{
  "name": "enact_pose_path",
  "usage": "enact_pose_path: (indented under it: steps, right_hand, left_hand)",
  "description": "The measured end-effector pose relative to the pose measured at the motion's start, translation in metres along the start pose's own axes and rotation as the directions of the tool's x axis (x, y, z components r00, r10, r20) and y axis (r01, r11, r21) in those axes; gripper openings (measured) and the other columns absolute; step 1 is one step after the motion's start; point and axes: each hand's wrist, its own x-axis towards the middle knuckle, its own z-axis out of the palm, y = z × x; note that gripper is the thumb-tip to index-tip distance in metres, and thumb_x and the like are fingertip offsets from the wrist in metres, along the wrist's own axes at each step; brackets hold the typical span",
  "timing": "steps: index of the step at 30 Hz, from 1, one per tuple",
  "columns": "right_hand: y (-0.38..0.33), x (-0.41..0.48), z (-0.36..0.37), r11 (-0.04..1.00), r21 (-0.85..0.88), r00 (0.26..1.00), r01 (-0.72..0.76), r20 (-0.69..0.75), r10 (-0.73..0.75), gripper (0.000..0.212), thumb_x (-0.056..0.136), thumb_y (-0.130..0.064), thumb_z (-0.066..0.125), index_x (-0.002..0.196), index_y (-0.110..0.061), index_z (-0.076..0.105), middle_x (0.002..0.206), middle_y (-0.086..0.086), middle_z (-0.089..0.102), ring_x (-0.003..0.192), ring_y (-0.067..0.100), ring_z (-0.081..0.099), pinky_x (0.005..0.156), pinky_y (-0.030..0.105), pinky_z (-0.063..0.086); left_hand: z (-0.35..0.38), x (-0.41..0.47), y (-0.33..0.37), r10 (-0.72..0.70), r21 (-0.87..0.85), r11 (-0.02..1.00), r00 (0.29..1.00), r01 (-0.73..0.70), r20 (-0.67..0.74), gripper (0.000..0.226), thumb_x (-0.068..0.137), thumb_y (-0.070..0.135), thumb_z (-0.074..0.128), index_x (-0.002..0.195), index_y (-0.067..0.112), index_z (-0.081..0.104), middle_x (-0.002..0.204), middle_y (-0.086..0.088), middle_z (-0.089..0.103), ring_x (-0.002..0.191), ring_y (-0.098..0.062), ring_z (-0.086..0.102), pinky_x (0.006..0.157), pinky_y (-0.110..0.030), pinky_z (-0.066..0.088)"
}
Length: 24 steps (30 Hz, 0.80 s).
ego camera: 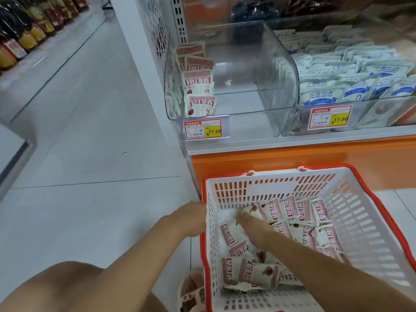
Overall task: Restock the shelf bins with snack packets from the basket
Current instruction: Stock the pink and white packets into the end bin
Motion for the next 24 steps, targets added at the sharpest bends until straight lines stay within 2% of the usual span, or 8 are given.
enact_pose_path:
  steps: [4,10,13,15,17,19,22,24]
  right_hand:
    - [0.002,0.024,0.036,0.981,-0.166,0.994,0.103,0.049,-0.096,0.081,0.091,0.009,0.042,0.15,-0.008,-0.01,0.159,0.01,-0.013,0.146,0.025,-0.011,0.121,0.041,0.008]
    - [0.009,0.044,0.059,0.923,-0.333,0.977,0.195,0.15,-0.153,0.078,0.097,-0.007,0.042,0.148,-0.01,-0.017,0.157,0.012,-0.019,0.146,0.027,-0.015,0.12,0.042,-0.004]
    - [0.006,0.049,0.057,0.929,-0.324,0.979,0.179,0.154,-0.135,0.074,0.1,-0.013,0.041,0.151,-0.013,-0.013,0.158,0.01,-0.017,0.146,0.027,-0.014,0.119,0.042,-0.005]
    - [0.003,0.053,0.056,0.964,-0.238,0.988,0.119,0.123,-0.092,0.076,0.096,-0.015,0.051,0.153,-0.017,0.001,0.16,0.009,0.0,0.147,0.029,-0.003,0.12,0.042,0.008]
    - [-0.002,0.058,0.056,0.99,-0.129,0.994,0.055,0.1,-0.042,0.074,0.088,-0.027,0.065,0.146,-0.019,0.02,0.149,0.007,0.027,0.142,0.03,0.019,0.113,0.041,0.028]
    - [-0.008,0.059,0.054,0.996,-0.081,0.994,0.033,0.106,-0.024,0.074,0.081,-0.041,0.071,0.139,-0.018,0.029,0.137,0.007,0.041,0.132,0.029,0.035,0.106,0.041,0.037]
    - [-0.01,0.052,0.043,0.99,-0.139,0.996,0.024,0.092,-0.011,0.066,0.087,-0.014,0.064,0.142,-0.012,0.027,0.139,0.011,0.04,0.128,0.03,0.039,0.105,0.04,0.037]
    - [-0.008,0.043,0.035,0.99,-0.143,0.996,-0.013,0.082,0.025,0.065,0.087,-0.006,0.059,0.144,-0.009,0.029,0.143,0.014,0.035,0.13,0.029,0.038,0.106,0.039,0.035]
  left_hand:
    - [0.002,0.005,-0.001,0.026,-0.003,1.0,1.0,-0.026,0.011,0.034,0.1,0.011,0.038,0.133,0.013,0.047,0.123,-0.01,0.057,0.098,-0.016,0.055,0.077,-0.02,0.041]
    - [-0.001,0.009,-0.001,0.044,0.018,0.999,0.999,-0.045,0.019,0.034,0.097,0.006,0.039,0.131,0.008,0.045,0.117,-0.014,0.056,0.101,-0.024,0.057,0.076,-0.023,0.042]
    - [-0.001,0.012,-0.003,0.048,0.029,0.998,0.999,-0.048,0.014,0.026,0.095,0.004,0.04,0.12,0.004,0.05,0.093,-0.008,0.055,0.084,-0.019,0.052,0.065,-0.022,0.04]
    - [-0.001,0.015,-0.005,0.037,0.038,0.999,0.999,-0.038,0.011,0.024,0.093,0.002,0.04,0.113,0.002,0.054,0.074,0.002,0.041,0.077,-0.015,0.047,0.061,-0.023,0.039]
    - [-0.001,0.019,-0.007,0.022,0.034,0.999,1.0,-0.022,0.009,0.022,0.092,0.001,0.041,0.109,0.001,0.055,0.072,0.005,0.037,0.076,-0.015,0.047,0.062,-0.024,0.04]
    - [-0.001,0.02,-0.006,0.018,0.023,1.0,1.0,-0.018,0.01,0.017,0.092,0.001,0.042,0.103,0.002,0.054,0.073,0.004,0.038,0.075,-0.014,0.047,0.055,-0.02,0.038]
    - [-0.001,0.019,-0.005,0.036,0.004,0.999,0.999,-0.036,0.012,0.015,0.093,-0.001,0.04,0.088,0.008,0.05,0.071,0.005,0.037,0.07,-0.011,0.043,0.049,-0.013,0.031]
    - [-0.002,0.019,-0.003,0.051,-0.015,0.999,0.999,-0.05,0.008,0.018,0.094,0.0,0.041,0.099,0.008,0.055,0.072,0.006,0.039,0.07,-0.01,0.044,0.049,-0.012,0.031]
